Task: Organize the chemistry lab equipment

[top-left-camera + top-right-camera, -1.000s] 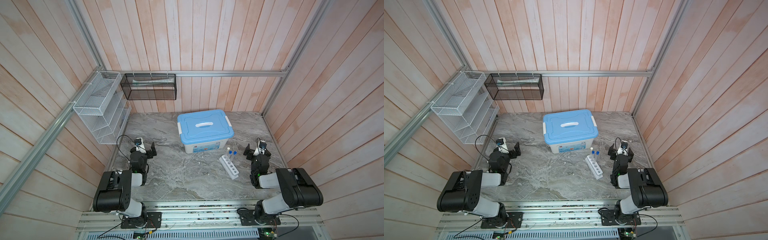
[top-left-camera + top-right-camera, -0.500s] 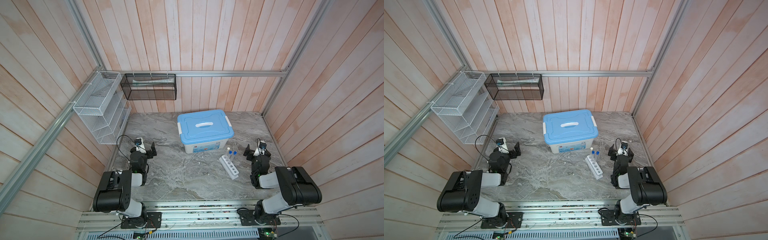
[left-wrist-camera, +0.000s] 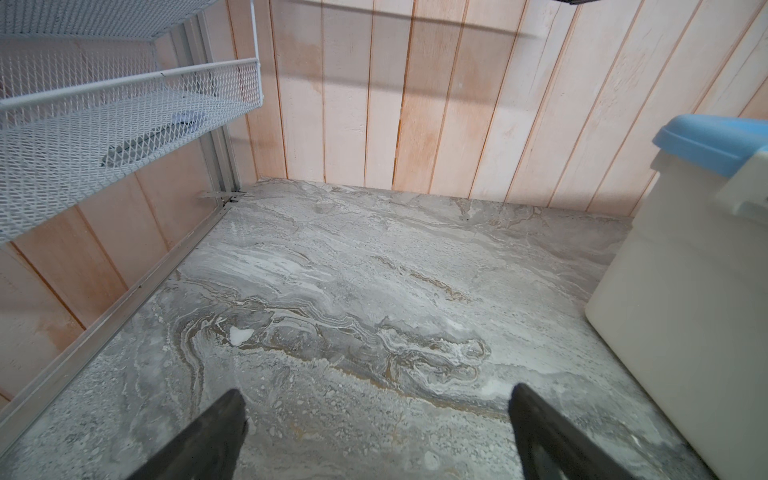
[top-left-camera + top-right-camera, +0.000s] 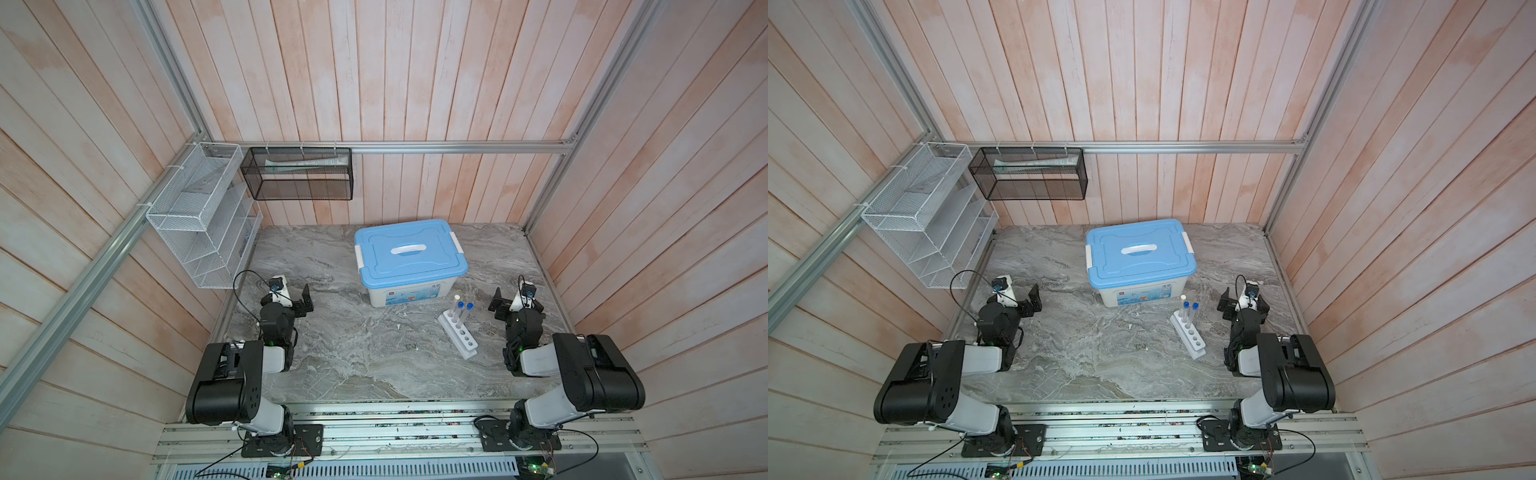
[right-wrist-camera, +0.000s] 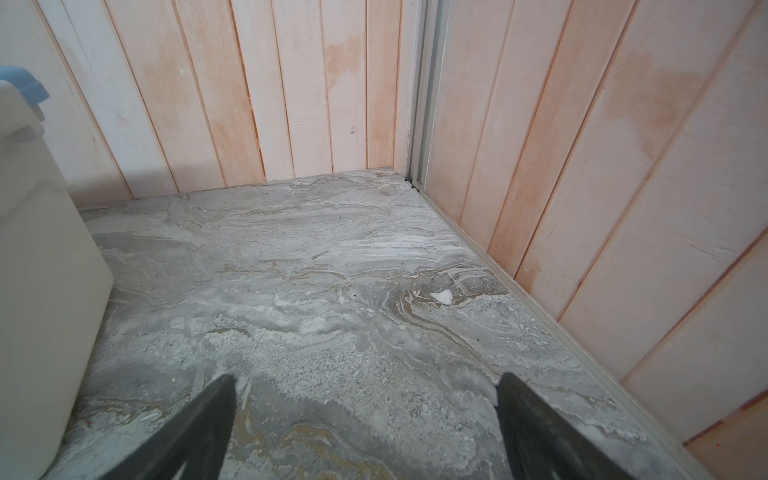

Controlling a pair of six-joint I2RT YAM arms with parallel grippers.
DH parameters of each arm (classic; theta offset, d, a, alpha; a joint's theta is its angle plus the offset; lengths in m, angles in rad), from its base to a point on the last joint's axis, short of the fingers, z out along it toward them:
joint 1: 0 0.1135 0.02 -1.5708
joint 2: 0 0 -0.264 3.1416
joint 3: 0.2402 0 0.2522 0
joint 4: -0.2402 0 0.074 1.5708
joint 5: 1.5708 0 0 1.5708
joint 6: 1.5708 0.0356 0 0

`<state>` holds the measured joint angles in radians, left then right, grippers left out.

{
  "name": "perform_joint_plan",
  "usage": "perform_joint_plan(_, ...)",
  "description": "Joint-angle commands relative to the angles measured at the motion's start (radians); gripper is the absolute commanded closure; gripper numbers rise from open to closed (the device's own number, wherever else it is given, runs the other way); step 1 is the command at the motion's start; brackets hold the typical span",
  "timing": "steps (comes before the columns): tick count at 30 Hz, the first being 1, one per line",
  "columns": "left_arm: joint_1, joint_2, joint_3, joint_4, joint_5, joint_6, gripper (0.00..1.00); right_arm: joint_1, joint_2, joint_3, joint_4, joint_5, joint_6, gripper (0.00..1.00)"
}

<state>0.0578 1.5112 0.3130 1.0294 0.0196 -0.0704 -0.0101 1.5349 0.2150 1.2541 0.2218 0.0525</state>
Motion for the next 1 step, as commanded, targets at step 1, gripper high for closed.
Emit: perform_joint_plan(1, -0.001, 0.009, -0.003, 0.023, 0.009, 0.017, 0.0, -0.004, -0.015, 0.016, -0.025, -0.027, 0.01, 0.02)
